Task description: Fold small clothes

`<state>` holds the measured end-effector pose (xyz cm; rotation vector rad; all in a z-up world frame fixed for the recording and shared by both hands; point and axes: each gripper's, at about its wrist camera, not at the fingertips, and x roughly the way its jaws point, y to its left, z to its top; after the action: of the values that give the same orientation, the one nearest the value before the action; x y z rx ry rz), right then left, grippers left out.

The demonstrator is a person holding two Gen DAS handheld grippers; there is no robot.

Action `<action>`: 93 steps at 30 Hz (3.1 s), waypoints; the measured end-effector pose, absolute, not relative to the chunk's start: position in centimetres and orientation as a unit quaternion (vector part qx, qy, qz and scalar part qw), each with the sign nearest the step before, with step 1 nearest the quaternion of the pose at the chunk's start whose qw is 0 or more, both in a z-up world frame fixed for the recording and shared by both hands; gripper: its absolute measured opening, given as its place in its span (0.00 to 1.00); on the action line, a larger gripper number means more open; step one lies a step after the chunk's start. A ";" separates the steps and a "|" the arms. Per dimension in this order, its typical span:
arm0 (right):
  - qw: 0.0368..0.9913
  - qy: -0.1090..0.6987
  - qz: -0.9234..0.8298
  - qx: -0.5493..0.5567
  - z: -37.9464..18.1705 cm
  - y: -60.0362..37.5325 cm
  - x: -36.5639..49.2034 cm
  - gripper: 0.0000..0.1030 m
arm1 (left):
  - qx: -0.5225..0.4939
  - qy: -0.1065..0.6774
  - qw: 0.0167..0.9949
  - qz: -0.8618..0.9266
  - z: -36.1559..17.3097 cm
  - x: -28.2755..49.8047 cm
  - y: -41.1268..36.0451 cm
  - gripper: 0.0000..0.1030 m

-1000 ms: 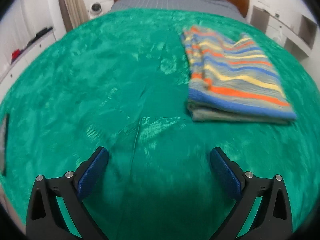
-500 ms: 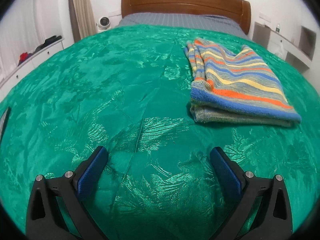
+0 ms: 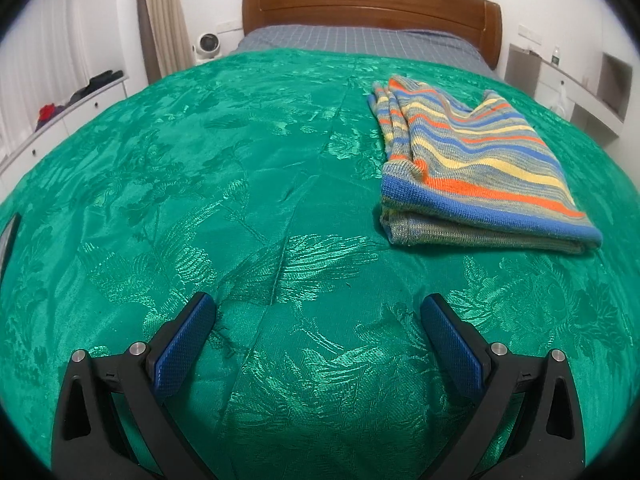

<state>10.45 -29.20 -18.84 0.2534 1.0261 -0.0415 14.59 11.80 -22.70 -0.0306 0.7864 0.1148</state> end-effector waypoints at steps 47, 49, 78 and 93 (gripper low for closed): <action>0.879 0.466 0.004 0.101 -18.0 -27.7 5.8 0.99 | -0.015 0.382 0.922 0.056 -22.7 14.6 11.8 1.00; 0.879 0.466 0.005 0.101 -18.1 -27.7 5.8 0.99 | -0.015 0.382 0.922 0.056 -22.7 14.6 11.8 1.00; 0.885 0.455 0.003 0.095 -18.6 -27.7 5.5 1.00 | -0.014 0.382 0.922 0.056 -22.7 14.6 11.8 1.00; 0.884 0.459 0.013 0.089 -18.6 -27.0 5.5 0.99 | 0.001 0.417 0.908 0.041 -22.5 15.4 11.7 1.00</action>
<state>5.53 -26.98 -18.60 0.1843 0.9545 0.0264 15.39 11.65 -22.49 0.0027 0.8595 0.0840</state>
